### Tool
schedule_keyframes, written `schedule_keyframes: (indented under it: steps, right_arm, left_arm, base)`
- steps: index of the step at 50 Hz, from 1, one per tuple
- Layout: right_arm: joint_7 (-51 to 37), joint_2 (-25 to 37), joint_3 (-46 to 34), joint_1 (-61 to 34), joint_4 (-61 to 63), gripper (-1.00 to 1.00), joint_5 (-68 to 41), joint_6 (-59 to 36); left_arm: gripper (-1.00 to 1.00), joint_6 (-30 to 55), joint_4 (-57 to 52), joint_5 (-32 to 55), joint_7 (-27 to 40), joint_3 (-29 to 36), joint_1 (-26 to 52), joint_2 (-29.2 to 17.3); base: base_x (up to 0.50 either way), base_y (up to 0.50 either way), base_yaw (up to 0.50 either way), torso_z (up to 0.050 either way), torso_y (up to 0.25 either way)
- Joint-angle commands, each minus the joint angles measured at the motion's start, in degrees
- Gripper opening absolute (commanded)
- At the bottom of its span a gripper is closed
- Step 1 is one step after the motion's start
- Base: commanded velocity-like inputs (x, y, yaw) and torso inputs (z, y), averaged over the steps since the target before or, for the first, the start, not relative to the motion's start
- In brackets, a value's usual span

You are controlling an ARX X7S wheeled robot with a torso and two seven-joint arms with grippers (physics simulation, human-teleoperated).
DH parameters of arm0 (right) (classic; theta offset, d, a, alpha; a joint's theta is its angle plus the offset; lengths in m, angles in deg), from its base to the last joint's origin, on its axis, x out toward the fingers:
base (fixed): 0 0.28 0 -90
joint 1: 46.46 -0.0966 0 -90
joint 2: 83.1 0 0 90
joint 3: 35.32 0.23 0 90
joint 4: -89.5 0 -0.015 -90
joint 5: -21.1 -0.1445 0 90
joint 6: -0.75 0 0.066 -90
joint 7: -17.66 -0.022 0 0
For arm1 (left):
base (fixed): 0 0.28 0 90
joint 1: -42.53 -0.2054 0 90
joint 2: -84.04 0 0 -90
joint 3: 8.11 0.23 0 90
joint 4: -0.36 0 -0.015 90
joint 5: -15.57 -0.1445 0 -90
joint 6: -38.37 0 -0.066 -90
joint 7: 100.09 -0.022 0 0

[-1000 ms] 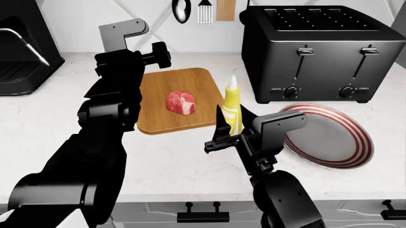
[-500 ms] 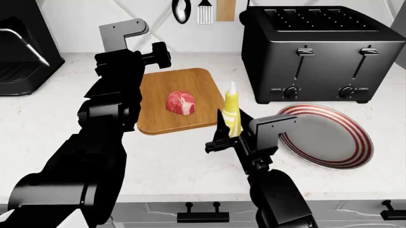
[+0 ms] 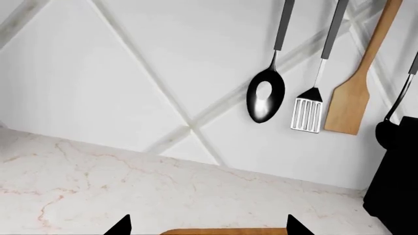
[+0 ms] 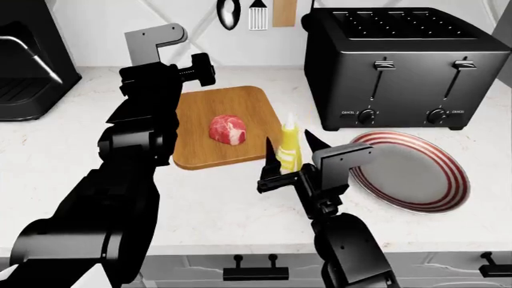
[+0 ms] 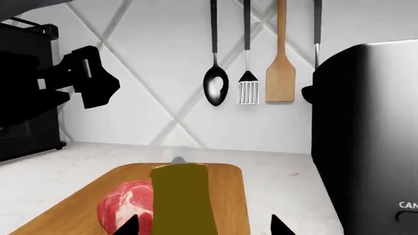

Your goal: Pick the steak from the plate and place it on the cutting board. Then pick the condiment bottle from the cabinet and place it next to the cutting board.

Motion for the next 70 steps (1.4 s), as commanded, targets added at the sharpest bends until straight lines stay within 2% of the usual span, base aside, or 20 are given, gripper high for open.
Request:
schedule_keyframes:
  steps: [1,11,19,36,43,44,46,48,52,55,58,62,66,70]
  right_arm:
    - [1.6,0.1,-1.0,1.5,-6.1,1.0,-3.9,1.5]
    - [-0.6,2.6,-1.4,3.6,6.6,1.0,-5.9,-3.2]
    - [-6.0,7.1,-1.7,4.2,29.8,1.0,-7.9,-12.9]
    - [-12.7,12.2,0.4,4.2,51.1,1.0,-11.6,-22.1]
    - [-14.9,14.8,3.7,5.4,58.2,1.0,-15.5,-24.5]
    - [-15.2,15.1,4.1,5.5,59.0,1.0,-15.8,-24.7]
    - [-15.7,15.8,4.9,5.7,60.4,1.0,-16.6,-25.0]
    - [-16.3,16.4,6.0,6.2,62.0,1.0,-17.2,-25.0]
    - [-16.8,17.5,7.4,6.7,64.4,1.0,-18.8,-25.0]
    - [-16.2,17.8,8.3,7.2,65.2,1.0,-20.2,-24.0]
    - [-15.9,18.3,8.8,7.0,66.0,1.0,-21.2,-23.6]
    - [-14.9,18.6,9.2,7.1,65.7,1.0,-22.1,-22.6]
    - [-14.2,18.8,9.0,7.1,65.3,1.0,-22.2,-22.1]
    - [-13.3,18.7,9.6,8.1,64.0,1.0,-21.9,-20.5]
  left_arm:
    - [1.0,0.0,0.0,0.0,0.1,0.0,0.0,0.0]
    - [1.0,0.0,0.0,-0.1,0.0,-0.2,0.0,0.0]
    - [1.0,-0.1,0.0,0.0,0.0,-0.1,0.0,0.0]
    - [1.0,-2.0,0.0,-0.5,1.0,-0.9,0.1,0.0]
    - [1.0,-3.7,-0.1,-1.4,-3.3,-4.0,7.0,-0.5]
    - [1.0,-0.5,-5.6,-1.2,-3.6,-3.4,5.7,-0.4]
    - [1.0,16.1,-22.7,0.9,-2.7,-1.8,-3.3,-0.6]
    - [1.0,27.0,-39.9,3.8,-2.5,-1.2,-8.6,-1.2]
    - [1.0,41.0,-74.3,8.5,-1.5,-0.7,-15.2,-2.7]
    - [1.0,49.8,-90.4,12.0,-0.2,-0.8,-20.5,-3.7]
    - [1.0,56.0,-102.4,15.0,1.2,-1.9,-25.3,-4.5]
    - [1.0,62.0,-113.5,20.2,2.1,-6.8,-30.8,-4.4]
    - [1.0,65.1,-119.4,24.0,2.1,-10.2,-33.8,-4.3]
    - [1.0,63.5,-122.6,25.0,1.1,-11.1,-38.2,-5.0]
  base:
    - [0.0,0.0,0.0,0.0,0.0]
    - [0.0,0.0,0.0,0.0,0.0]
    - [0.0,0.0,0.0,0.0,0.0]
    - [0.0,0.0,0.0,0.0,0.0]
    - [0.0,0.0,0.0,0.0,0.0]
    - [0.0,0.0,0.0,0.0,0.0]
    - [0.0,0.0,0.0,0.0,0.0]
    - [0.0,0.0,0.0,0.0,0.0]
    - [0.0,0.0,0.0,0.0,0.0]
    - [0.0,0.0,0.0,0.0,0.0]
    - [0.0,0.0,0.0,0.0,0.0]
    - [0.0,0.0,0.0,0.0,0.0]
    - [0.0,0.0,0.0,0.0,0.0]
    - [0.0,0.0,0.0,0.0,0.0]
